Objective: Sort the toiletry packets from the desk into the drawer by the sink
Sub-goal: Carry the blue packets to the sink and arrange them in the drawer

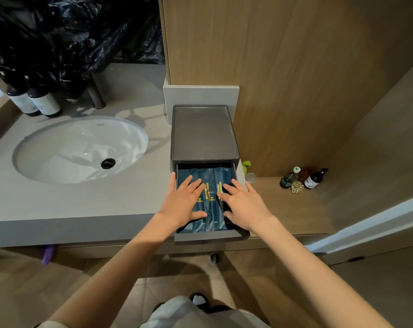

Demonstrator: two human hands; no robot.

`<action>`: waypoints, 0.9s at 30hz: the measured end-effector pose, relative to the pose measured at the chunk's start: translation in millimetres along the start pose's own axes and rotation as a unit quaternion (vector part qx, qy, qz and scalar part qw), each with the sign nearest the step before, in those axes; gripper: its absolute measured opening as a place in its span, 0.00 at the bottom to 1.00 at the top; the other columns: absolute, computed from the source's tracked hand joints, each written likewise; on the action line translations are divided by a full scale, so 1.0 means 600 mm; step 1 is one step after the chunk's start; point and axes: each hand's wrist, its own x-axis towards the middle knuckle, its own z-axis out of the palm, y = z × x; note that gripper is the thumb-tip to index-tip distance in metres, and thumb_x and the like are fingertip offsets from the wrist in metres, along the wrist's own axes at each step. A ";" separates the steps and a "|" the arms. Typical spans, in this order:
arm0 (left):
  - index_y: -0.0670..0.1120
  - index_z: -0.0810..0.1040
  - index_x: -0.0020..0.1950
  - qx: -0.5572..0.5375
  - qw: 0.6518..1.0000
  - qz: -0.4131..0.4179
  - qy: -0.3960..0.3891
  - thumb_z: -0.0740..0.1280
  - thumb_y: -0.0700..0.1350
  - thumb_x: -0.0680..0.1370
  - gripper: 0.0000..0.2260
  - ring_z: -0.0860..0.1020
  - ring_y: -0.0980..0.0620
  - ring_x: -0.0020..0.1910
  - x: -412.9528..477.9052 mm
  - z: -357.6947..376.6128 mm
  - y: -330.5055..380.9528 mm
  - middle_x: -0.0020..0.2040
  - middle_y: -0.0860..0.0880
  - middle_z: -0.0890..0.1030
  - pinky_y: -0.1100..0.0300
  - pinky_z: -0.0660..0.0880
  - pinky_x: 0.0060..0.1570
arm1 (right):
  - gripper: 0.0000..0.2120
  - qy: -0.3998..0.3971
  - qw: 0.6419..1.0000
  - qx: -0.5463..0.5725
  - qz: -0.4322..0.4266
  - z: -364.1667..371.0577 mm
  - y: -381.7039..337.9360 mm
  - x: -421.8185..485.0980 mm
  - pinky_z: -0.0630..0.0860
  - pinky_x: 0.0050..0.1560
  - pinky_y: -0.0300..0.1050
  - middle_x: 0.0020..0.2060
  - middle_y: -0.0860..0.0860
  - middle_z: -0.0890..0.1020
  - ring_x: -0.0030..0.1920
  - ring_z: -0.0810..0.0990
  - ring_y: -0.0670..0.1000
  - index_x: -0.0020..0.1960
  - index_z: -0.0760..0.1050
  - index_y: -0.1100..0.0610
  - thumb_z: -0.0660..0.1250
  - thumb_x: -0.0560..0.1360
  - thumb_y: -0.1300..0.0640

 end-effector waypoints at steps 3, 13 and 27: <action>0.51 0.54 0.77 -0.121 0.987 -0.030 0.105 0.56 0.60 0.79 0.30 0.53 0.49 0.77 -0.034 -0.015 -0.010 0.78 0.51 0.58 0.45 0.47 0.74 | 0.26 0.079 0.994 0.077 -0.020 -0.014 0.003 -0.020 0.58 0.74 0.53 0.76 0.47 0.62 0.76 0.57 0.52 0.76 0.59 0.46 0.60 0.79 0.48; 0.51 0.76 0.63 -0.500 0.800 -0.195 0.269 0.64 0.46 0.79 0.13 0.78 0.60 0.54 -0.189 -0.052 -0.082 0.54 0.54 0.82 0.64 0.74 0.56 | 0.14 0.171 0.880 0.444 -0.013 -0.056 -0.077 -0.001 0.76 0.56 0.41 0.53 0.43 0.82 0.54 0.78 0.41 0.64 0.75 0.47 0.63 0.79 0.52; 0.55 0.79 0.54 -0.543 0.710 -0.310 0.323 0.65 0.41 0.78 0.10 0.81 0.59 0.47 -0.458 0.046 -0.331 0.48 0.55 0.84 0.68 0.76 0.49 | 0.10 0.072 0.840 0.530 -0.091 -0.074 -0.452 0.097 0.78 0.50 0.43 0.41 0.40 0.85 0.44 0.82 0.47 0.51 0.77 0.40 0.62 0.79 0.55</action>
